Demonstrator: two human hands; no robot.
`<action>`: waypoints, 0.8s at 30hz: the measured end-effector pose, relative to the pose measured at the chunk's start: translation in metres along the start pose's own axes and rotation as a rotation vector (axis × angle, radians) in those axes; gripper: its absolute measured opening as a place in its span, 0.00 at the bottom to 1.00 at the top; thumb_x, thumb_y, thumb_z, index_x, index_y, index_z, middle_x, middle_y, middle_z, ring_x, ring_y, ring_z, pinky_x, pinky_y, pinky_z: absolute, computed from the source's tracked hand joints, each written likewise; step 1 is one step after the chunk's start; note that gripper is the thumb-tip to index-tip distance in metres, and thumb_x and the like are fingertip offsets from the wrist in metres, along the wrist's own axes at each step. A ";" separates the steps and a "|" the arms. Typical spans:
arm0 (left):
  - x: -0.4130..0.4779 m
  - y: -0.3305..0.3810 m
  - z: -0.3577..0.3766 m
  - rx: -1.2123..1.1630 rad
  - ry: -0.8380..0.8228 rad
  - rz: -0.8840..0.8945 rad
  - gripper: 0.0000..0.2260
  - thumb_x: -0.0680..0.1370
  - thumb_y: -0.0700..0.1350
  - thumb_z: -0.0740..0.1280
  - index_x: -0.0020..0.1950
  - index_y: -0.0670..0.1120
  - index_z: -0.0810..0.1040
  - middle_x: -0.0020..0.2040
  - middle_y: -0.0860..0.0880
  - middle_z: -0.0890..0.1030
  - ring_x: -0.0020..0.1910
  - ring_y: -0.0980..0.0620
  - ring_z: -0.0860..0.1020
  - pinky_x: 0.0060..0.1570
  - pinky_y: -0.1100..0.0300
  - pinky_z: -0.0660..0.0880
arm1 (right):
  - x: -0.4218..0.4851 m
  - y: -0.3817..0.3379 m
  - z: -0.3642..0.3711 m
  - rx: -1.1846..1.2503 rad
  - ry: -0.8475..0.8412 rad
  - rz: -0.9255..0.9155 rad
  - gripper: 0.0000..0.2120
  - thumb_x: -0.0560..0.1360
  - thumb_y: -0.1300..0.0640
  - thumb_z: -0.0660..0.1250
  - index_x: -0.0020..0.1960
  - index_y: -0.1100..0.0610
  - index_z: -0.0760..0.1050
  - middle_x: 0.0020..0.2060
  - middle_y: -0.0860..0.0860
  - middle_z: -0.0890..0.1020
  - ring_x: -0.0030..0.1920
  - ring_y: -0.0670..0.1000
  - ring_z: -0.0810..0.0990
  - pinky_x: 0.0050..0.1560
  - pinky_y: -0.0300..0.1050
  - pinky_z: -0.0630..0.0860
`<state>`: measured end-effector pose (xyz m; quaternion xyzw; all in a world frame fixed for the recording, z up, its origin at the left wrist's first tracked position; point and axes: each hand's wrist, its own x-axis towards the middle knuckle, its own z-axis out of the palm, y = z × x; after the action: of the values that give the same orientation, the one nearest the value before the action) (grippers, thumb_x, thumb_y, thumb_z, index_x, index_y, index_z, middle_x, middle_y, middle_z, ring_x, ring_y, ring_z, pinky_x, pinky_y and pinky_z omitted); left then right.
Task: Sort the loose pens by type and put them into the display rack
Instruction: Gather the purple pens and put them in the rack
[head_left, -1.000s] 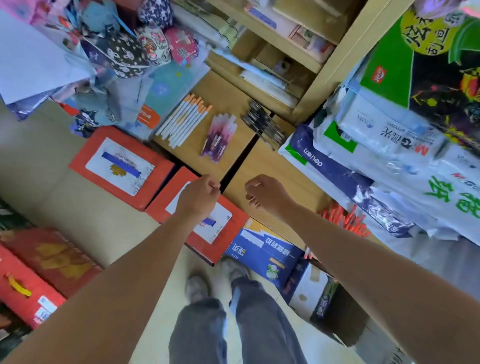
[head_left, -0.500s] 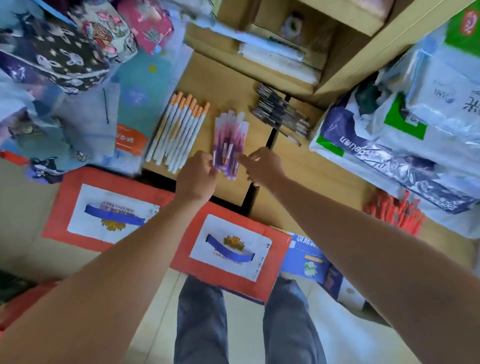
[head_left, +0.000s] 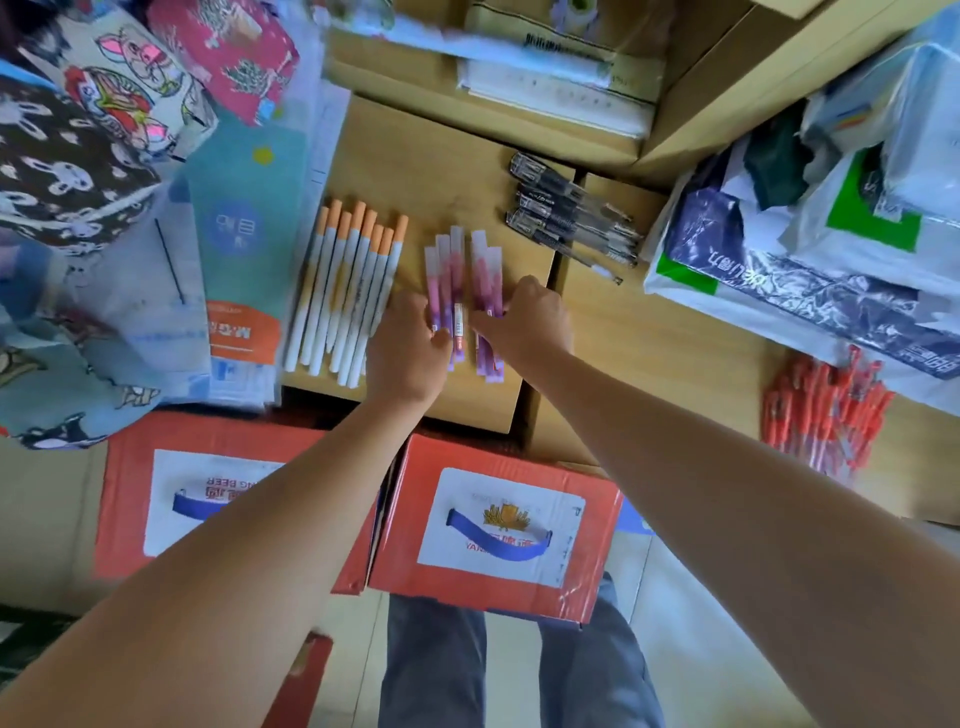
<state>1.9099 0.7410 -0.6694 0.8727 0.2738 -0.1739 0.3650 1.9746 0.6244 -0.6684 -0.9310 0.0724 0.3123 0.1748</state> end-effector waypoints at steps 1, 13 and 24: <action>0.004 0.000 0.002 0.012 0.011 0.010 0.10 0.77 0.43 0.65 0.56 0.42 0.72 0.47 0.46 0.79 0.47 0.47 0.78 0.42 0.60 0.65 | -0.001 0.001 0.000 0.011 0.006 -0.010 0.22 0.70 0.44 0.70 0.53 0.60 0.70 0.41 0.52 0.74 0.46 0.56 0.79 0.36 0.45 0.68; 0.038 -0.021 0.039 -0.011 0.043 -0.097 0.28 0.59 0.71 0.65 0.41 0.48 0.74 0.32 0.49 0.80 0.26 0.49 0.80 0.23 0.53 0.78 | 0.000 0.014 0.000 -0.019 0.009 -0.025 0.21 0.69 0.45 0.73 0.51 0.58 0.73 0.39 0.50 0.73 0.41 0.52 0.74 0.34 0.42 0.65; 0.017 0.010 0.028 0.065 0.058 0.020 0.12 0.78 0.48 0.66 0.36 0.46 0.71 0.35 0.48 0.78 0.36 0.48 0.77 0.36 0.61 0.64 | 0.001 0.029 -0.005 0.112 -0.037 -0.115 0.14 0.72 0.56 0.69 0.35 0.53 0.64 0.32 0.48 0.69 0.37 0.51 0.70 0.36 0.41 0.64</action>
<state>1.9265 0.7209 -0.6910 0.8915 0.2696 -0.1537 0.3299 1.9710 0.5956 -0.6734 -0.9164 0.0330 0.3143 0.2457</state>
